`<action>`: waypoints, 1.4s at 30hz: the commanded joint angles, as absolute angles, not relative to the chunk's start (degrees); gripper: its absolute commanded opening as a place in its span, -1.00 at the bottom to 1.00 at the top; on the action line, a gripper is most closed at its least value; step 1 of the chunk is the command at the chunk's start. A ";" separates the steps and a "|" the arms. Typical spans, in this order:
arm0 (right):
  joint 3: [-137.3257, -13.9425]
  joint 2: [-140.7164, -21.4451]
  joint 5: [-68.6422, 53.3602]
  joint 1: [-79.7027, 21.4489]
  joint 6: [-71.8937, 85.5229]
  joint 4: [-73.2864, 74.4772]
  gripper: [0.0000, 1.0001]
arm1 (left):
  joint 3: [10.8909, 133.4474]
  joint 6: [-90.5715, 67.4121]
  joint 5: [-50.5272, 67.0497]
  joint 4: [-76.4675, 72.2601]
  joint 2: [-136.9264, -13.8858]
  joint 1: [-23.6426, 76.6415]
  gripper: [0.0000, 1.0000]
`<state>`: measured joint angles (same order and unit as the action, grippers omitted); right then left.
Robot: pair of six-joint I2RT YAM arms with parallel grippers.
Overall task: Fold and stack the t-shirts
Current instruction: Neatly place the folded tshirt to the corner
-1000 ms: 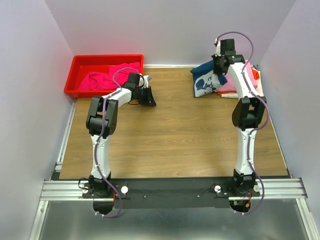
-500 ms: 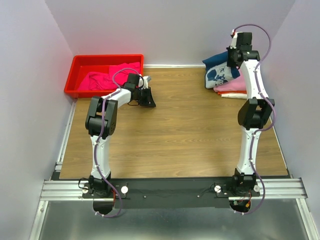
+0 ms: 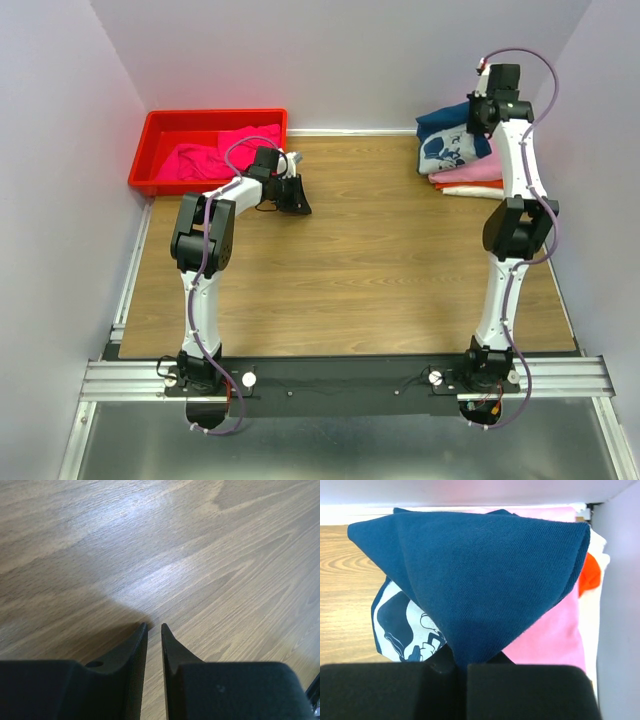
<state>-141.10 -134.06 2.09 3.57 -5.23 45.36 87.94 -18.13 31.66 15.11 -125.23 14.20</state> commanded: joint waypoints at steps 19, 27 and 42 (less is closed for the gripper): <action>-140.27 -133.06 18.71 6.94 -5.54 42.46 -0.05 | 86.66 -16.79 29.62 19.78 -124.28 14.24 -0.50; -130.91 -128.51 24.70 7.03 -2.46 37.98 1.00 | 86.22 -16.52 29.62 15.03 -118.22 14.50 -0.41; -93.02 -104.96 5.31 5.98 1.93 19.87 1.00 | 74.90 -22.58 19.70 -6.47 -100.30 15.21 -0.41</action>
